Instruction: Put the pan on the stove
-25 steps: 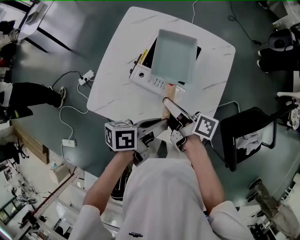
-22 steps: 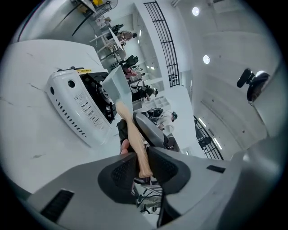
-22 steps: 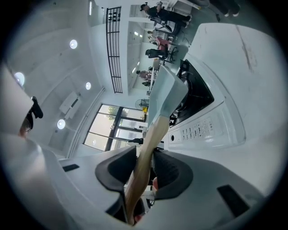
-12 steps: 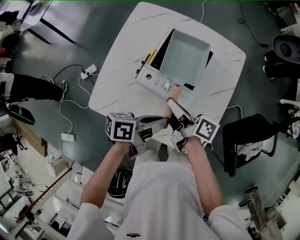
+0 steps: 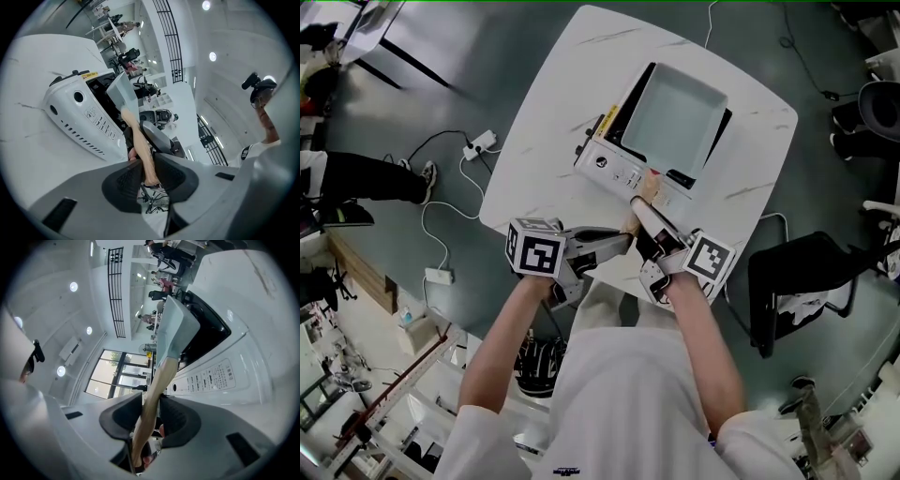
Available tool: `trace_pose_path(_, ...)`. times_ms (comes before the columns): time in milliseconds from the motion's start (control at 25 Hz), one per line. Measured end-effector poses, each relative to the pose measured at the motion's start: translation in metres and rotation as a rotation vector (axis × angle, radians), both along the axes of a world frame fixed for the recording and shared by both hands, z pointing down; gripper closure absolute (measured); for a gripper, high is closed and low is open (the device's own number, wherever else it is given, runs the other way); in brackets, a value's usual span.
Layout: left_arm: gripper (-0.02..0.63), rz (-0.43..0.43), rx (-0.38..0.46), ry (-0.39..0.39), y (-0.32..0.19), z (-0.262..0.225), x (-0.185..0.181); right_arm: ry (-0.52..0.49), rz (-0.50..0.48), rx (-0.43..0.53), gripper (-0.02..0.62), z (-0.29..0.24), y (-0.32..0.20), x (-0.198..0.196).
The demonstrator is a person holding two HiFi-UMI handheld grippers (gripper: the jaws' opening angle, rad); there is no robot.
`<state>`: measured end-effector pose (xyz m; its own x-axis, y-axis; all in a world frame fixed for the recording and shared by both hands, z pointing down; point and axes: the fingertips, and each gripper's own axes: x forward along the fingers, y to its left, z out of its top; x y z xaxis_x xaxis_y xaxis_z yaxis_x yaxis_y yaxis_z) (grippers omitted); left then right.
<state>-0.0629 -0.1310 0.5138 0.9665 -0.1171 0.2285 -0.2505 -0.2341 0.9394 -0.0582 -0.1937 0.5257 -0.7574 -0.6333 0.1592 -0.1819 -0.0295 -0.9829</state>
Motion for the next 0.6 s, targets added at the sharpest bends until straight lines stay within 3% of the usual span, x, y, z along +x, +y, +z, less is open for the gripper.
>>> trace_pose_path(400, 0.526, 0.033, -0.028, -0.024, -0.01, 0.015, -0.018, -0.001, -0.037, -0.003, 0.477, 0.01, -0.01, -0.017)
trace_pose_path(600, 0.526, -0.003, -0.068, 0.0, -0.012, 0.02, -0.026, 0.031, -0.063, -0.003, 0.474, 0.015, -0.009, -0.022)
